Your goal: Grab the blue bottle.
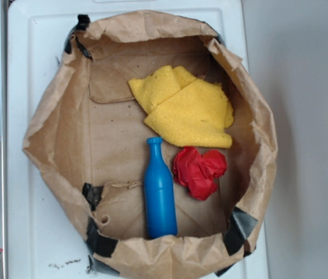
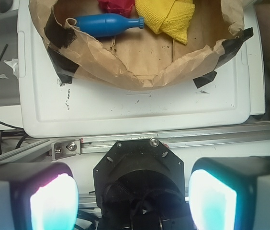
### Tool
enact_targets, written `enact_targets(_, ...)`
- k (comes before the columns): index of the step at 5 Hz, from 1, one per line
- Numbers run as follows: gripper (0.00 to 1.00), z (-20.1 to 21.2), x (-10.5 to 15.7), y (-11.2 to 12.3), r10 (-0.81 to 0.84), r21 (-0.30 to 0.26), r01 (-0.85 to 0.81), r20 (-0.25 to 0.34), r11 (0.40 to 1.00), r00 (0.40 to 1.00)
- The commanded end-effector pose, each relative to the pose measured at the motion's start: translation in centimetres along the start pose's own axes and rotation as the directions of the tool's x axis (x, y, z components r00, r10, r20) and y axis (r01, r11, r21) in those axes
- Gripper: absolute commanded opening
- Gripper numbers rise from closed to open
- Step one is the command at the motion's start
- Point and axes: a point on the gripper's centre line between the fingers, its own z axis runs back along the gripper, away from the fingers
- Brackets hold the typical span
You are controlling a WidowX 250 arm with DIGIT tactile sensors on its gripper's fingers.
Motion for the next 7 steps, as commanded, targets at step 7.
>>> enact_targets(7,1.0,-5.5,14.2,-4.2,-0.303,-0.193,0.303,0.033,0.933,0.952)
